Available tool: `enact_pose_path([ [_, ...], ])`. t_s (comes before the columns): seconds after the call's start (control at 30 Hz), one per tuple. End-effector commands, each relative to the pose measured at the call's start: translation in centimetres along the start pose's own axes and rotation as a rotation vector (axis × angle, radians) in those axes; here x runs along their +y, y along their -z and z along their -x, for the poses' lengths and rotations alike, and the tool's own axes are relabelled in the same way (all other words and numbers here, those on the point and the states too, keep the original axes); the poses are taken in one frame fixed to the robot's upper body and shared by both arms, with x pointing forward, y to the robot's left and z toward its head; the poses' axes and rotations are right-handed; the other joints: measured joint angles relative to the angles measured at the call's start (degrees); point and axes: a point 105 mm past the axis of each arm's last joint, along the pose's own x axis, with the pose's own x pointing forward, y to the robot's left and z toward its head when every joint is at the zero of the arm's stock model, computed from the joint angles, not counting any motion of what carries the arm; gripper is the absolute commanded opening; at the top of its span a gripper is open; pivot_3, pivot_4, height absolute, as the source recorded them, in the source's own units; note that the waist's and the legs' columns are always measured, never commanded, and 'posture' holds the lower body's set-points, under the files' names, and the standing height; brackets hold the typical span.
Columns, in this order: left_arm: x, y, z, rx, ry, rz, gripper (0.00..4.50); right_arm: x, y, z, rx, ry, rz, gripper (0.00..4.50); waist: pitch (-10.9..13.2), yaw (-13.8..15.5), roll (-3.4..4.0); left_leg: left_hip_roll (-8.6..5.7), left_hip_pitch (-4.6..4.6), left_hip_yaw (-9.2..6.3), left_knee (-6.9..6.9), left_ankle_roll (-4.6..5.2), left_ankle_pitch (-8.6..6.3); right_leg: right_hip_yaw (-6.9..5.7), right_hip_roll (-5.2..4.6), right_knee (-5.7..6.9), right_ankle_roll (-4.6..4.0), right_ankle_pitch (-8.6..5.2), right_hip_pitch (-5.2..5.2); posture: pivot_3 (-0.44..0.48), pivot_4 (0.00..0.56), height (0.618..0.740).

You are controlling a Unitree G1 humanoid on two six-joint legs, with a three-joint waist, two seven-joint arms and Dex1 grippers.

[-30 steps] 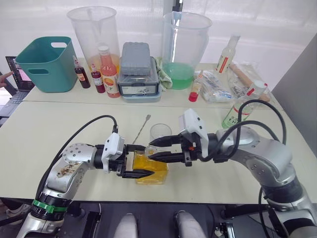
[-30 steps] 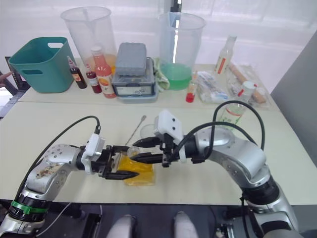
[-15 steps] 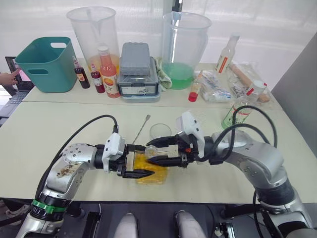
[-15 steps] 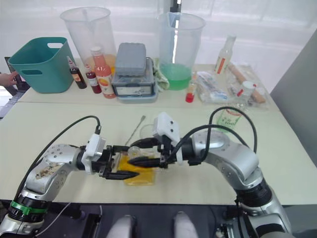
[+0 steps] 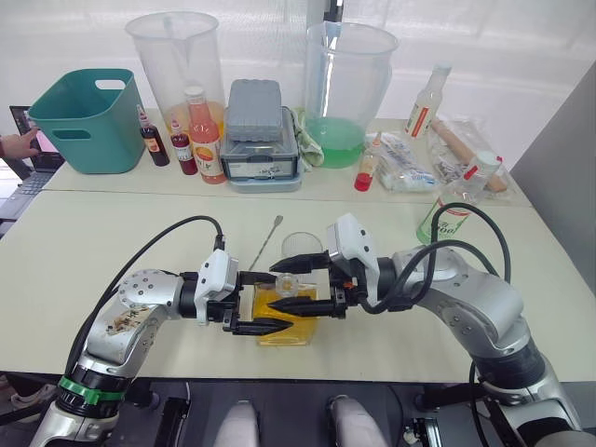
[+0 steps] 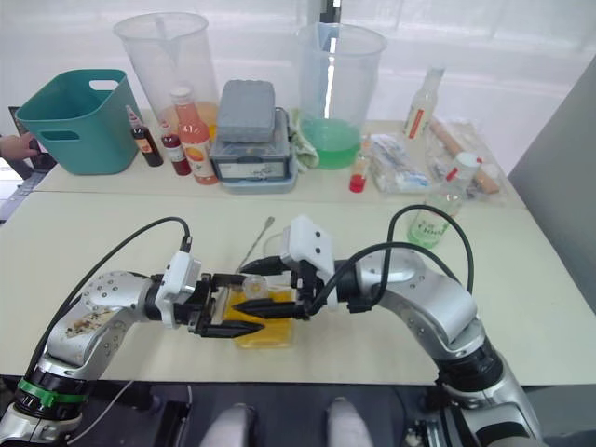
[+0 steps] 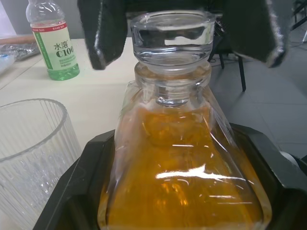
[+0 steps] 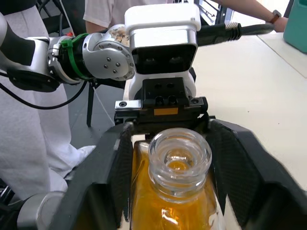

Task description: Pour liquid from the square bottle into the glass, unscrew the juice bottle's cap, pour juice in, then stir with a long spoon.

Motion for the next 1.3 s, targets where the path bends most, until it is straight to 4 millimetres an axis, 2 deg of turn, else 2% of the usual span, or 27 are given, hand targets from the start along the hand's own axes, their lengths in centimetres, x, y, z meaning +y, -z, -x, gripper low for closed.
enact_pose_path([
  [0.03,-0.1,-0.4,0.0,0.002,-0.001,-0.026,2.79,0.2,-0.6,0.1,-0.026,-0.006,0.031,1.31,0.0,0.0,0.0,0.0,0.0,0.0,0.0,0.0,0.0,0.0,0.0,-0.01,0.0,0.0,0.0,0.0,0.15,0.739],
  [0.07,-0.1,-0.4,0.0,0.003,-0.001,-0.028,2.79,0.2,-0.6,0.1,-0.026,-0.005,0.031,1.08,0.0,-0.01,0.0,0.0,0.0,0.0,0.0,0.0,0.0,0.0,0.0,-0.01,0.0,0.0,0.0,0.0,0.15,0.739],
  [0.33,0.1,0.1,-0.1,0.026,0.002,-0.039,2.79,0.1,-0.9,0.2,-0.039,0.001,0.036,1.08,0.0,-0.02,0.0,0.0,0.0,0.0,0.0,0.0,0.0,0.0,0.0,-0.01,-0.1,-0.06,0.0,0.0,0.15,0.739],
  [0.57,-0.2,1.2,-0.2,0.05,0.016,-0.013,2.79,0.0,-2.9,1.2,-0.123,-0.023,-0.005,1.08,0.0,0.01,0.01,0.0,-0.02,0.0,0.0,0.0,0.0,0.0,0.0,-0.01,-0.1,-0.06,0.0,0.0,0.15,0.739],
  [0.8,0.1,1.3,-0.4,0.046,0.018,-0.007,2.79,-0.4,-3.6,1.7,-0.082,0.004,0.101,1.08,0.0,0.08,0.01,-0.01,0.01,-0.01,0.0,0.0,0.0,0.0,-0.01,-0.06,-0.14,-0.09,0.04,0.0,0.15,0.739],
  [0.87,0.1,1.3,-0.4,0.046,0.022,-0.005,2.79,-0.8,-4.2,2.4,-0.096,0.035,0.103,1.08,0.0,0.09,0.01,-0.01,0.01,0.0,0.0,0.0,0.0,0.0,-0.01,-0.07,-0.15,-0.09,0.04,0.0,0.15,0.739],
  [0.97,0.1,1.3,-0.3,0.046,0.022,-0.005,2.79,-2.2,-4.5,4.8,-0.108,0.145,0.076,1.08,0.0,0.3,0.0,-0.01,0.0,-0.01,0.0,0.0,0.0,0.0,-0.01,-0.07,-0.16,-0.1,0.05,0.0,0.15,0.739],
  [1.03,0.1,1.3,-0.3,0.042,0.02,-0.005,2.79,-3.8,-3.8,7.4,-0.074,0.276,0.057,1.08,0.0,0.52,0.0,-0.01,0.0,-0.01,0.0,0.0,0.0,0.01,-0.01,-0.12,-0.18,-0.11,0.08,0.0,0.15,0.739],
  [1.17,0.4,1.0,-0.5,0.012,0.014,0.003,2.79,-6.7,-1.1,14.0,0.01,0.58,0.032,1.08,0.0,0.79,0.0,-0.01,0.01,0.01,0.0,0.0,0.0,0.01,-0.01,-0.16,-0.33,-0.2,0.09,0.0,0.15,0.739],
  [1.27,0.5,0.6,-0.7,-0.013,0.014,0.009,2.79,-7.5,1.5,18.8,0.077,0.79,0.002,1.08,-0.02,1.09,0.04,-0.05,0.01,0.04,0.0,0.01,0.0,0.05,-0.03,-0.17,-0.33,-0.2,0.09,0.0,0.15,0.739],
  [1.3,0.5,0.5,-0.7,-0.016,0.015,0.008,2.79,-7.5,2.2,19.8,0.078,0.831,-0.012,1.08,-0.02,1.08,0.05,-0.05,0.01,0.04,0.0,0.01,-0.01,0.05,-0.03,-0.17,-0.31,-0.19,0.09,0.0,0.15,0.739],
])
